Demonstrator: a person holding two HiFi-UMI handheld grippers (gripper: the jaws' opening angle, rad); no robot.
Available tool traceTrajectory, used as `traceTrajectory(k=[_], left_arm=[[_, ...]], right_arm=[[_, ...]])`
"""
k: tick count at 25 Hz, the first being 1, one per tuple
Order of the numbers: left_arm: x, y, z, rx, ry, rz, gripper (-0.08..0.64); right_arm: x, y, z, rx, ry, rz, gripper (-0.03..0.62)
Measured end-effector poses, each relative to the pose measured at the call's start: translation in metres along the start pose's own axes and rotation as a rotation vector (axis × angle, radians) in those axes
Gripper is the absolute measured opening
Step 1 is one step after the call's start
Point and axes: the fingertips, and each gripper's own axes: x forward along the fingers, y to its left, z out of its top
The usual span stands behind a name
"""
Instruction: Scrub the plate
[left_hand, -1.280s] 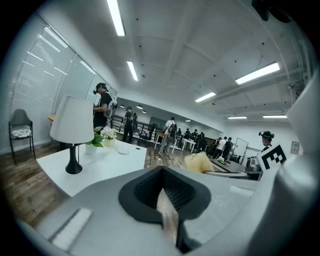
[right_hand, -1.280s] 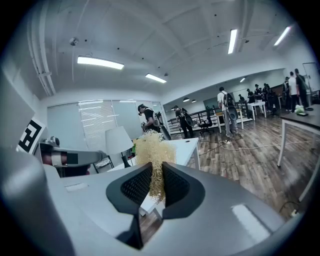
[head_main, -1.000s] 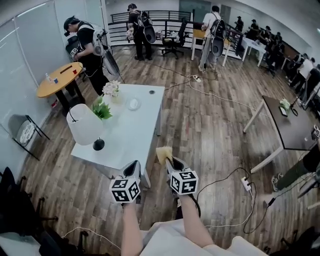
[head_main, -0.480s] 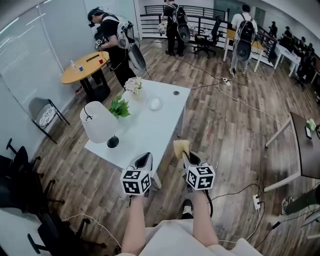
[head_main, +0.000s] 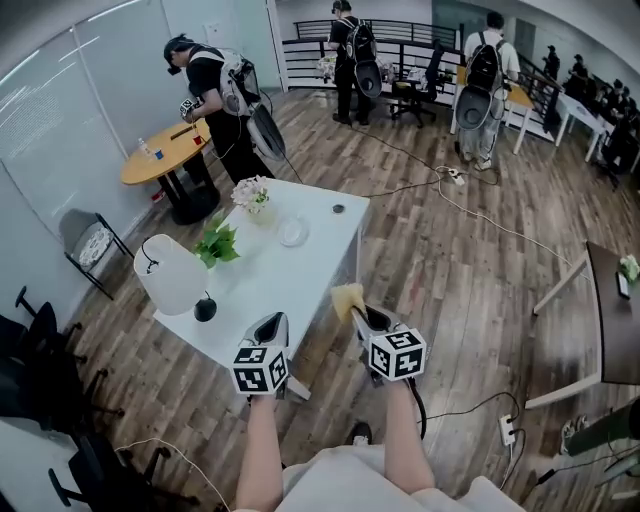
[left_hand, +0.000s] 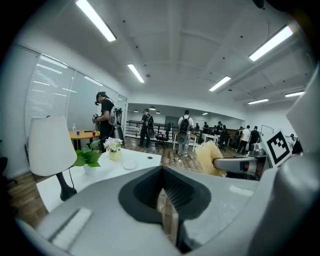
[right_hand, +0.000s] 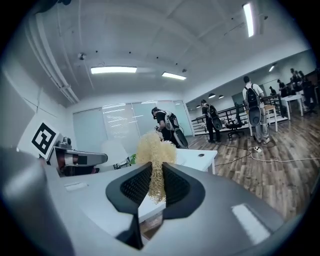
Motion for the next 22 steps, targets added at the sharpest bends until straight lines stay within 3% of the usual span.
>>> traceTrajectory(k=[4, 12, 22], left_arm=[[0.012, -0.010, 0.012, -0.023, -0.030, 0.032, 0.000], [0.023, -0.035, 0.005, -0.029, -0.014, 0.030, 0.000], [0.085, -0.045, 0.007, -0.027, 0.020, -0.011, 0.002]], right_arm=[[-0.004, -0.017, 0.006, -0.036, 0.017, 0.042, 0.080], [-0.022, -0.045, 0.009, 0.026, -0.006, 0.051, 0.080], [-0.018, -0.100, 0.016, 0.047, -0.024, -0.023, 0.081]])
